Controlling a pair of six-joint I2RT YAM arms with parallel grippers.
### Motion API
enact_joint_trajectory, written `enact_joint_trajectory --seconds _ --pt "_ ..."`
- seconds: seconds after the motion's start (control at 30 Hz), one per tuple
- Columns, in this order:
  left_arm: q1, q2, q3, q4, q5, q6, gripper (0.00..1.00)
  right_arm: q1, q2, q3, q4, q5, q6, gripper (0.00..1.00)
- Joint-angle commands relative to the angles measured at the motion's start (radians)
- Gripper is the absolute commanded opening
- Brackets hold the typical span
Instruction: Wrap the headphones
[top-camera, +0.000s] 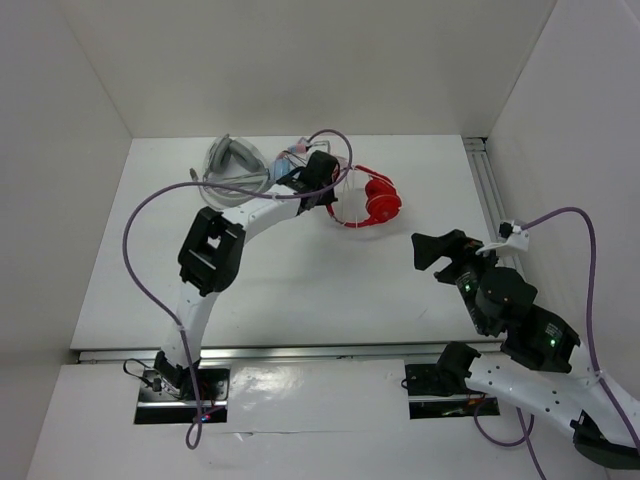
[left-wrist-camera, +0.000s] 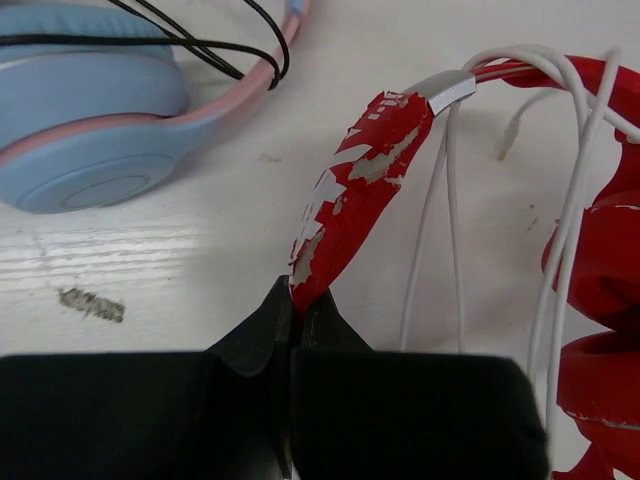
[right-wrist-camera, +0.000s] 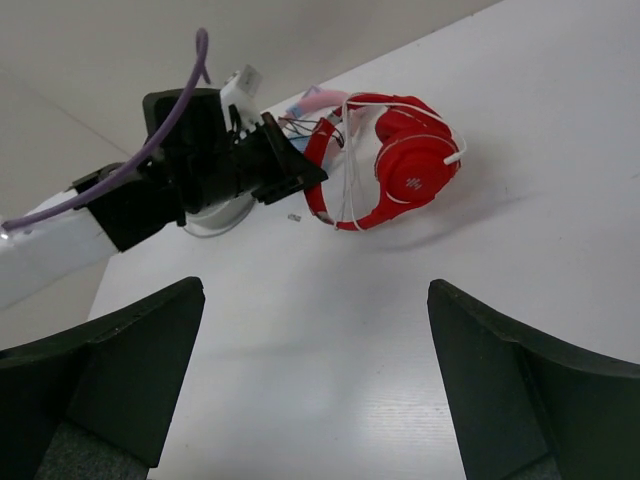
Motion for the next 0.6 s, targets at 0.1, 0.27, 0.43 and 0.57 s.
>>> enact_joint_trajectory --seconds 0.1,0.27,0.43,0.57 --pt "-0.012 0.103 0.168 0.069 0.072 -0.043 0.00 -0.004 -0.039 -0.010 -0.033 0.013 -0.040 1.00" --pt "-0.013 0.190 0.282 0.069 0.075 -0.062 0.00 -0.004 -0.048 -0.021 -0.033 -0.007 -0.040 1.00" --pt "-0.003 0.302 0.417 0.038 0.110 -0.091 0.00 -0.004 -0.029 -0.030 -0.033 -0.042 -0.040 1.00" --pt "0.006 0.354 0.504 0.018 0.125 -0.122 0.00 -0.004 -0.029 -0.030 -0.023 -0.053 -0.040 1.00"
